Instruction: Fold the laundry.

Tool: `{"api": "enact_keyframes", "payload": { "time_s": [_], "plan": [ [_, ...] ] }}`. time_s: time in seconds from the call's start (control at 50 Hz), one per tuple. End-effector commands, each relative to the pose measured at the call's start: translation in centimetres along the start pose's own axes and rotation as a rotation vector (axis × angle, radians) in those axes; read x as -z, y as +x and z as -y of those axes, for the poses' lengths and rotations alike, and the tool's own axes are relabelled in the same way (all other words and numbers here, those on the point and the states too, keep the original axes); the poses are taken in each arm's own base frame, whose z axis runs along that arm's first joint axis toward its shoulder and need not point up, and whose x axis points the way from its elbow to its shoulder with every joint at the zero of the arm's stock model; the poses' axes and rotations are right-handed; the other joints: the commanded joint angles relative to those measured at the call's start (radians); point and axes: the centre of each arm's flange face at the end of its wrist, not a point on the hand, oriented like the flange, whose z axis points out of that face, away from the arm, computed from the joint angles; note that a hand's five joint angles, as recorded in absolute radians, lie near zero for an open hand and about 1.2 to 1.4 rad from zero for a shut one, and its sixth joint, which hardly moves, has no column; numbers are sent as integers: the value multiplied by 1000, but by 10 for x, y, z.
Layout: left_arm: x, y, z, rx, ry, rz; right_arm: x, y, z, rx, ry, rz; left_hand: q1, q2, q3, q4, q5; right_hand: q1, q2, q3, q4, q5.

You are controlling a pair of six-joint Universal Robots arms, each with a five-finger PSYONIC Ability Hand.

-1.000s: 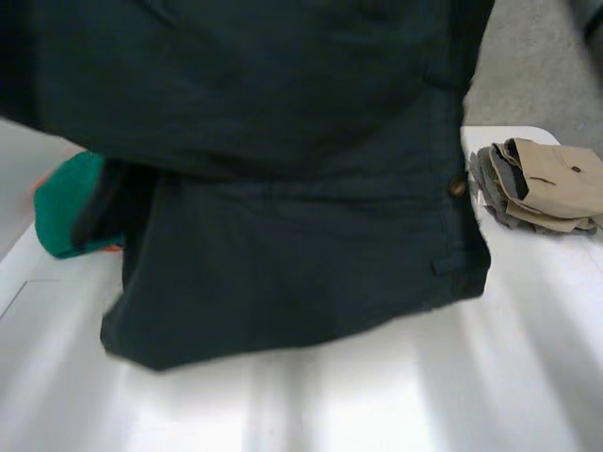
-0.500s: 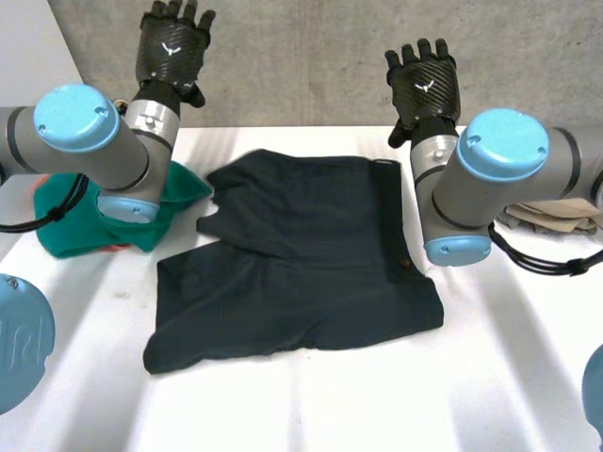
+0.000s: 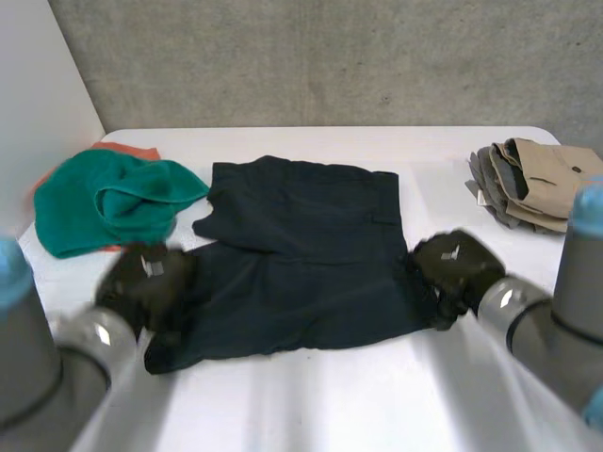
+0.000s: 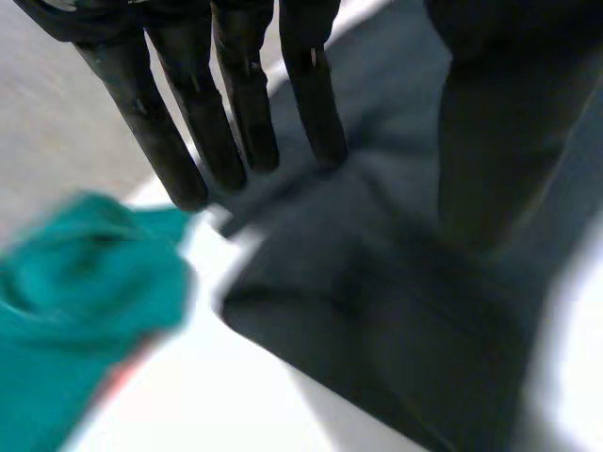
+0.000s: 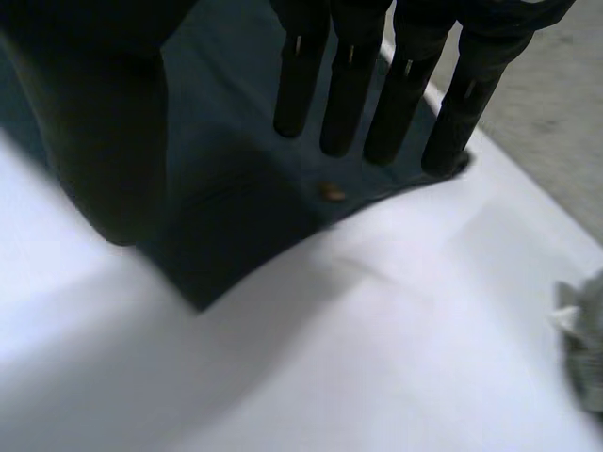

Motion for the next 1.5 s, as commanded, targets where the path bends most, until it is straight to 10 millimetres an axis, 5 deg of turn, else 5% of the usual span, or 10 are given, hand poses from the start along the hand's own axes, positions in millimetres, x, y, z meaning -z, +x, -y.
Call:
{"api": "enact_keyframes", "payload": {
  "time_s": [0.02,0.18,0.38,0.62,0.76,0.88,1.12,1.22,1.32,1.5],
  "plan": [
    [9,21,-31,-6,-68,-71,3,-23,-22,12,52,55,177,193,198,196,199,128,127,127,128,128],
    [-11,15,-38,1,-28,-13,-6,-25,-26,31,130,35,-255,-239,-233,-235,-232,-22,-23,-23,-22,-22],
    [-36,10,-48,8,-33,20,-29,-28,-37,49,146,21,-211,-195,-189,-192,-189,24,24,23,25,25],
    [-52,8,-37,-22,48,48,-50,-16,-35,117,190,-69,737,753,759,756,759,799,798,798,799,799],
    [-28,0,-2,-71,166,100,-26,3,-4,132,245,-151,737,753,759,756,759,799,798,798,799,799],
    [24,-2,32,-86,223,93,16,10,22,128,208,-132,737,753,759,756,759,799,798,798,799,799],
    [97,34,-1,-169,-117,-216,90,21,14,309,-111,-30,737,753,759,756,759,799,798,798,799,799],
    [77,33,14,-158,-28,-175,89,17,13,324,-110,3,737,753,759,756,759,799,798,798,799,799],
    [32,32,41,-135,145,-87,48,33,17,265,-20,-85,737,753,759,756,759,799,798,798,799,799],
    [-86,15,70,-100,343,99,-15,58,25,245,96,-211,737,753,759,756,759,799,798,798,799,799]
  ]
}}
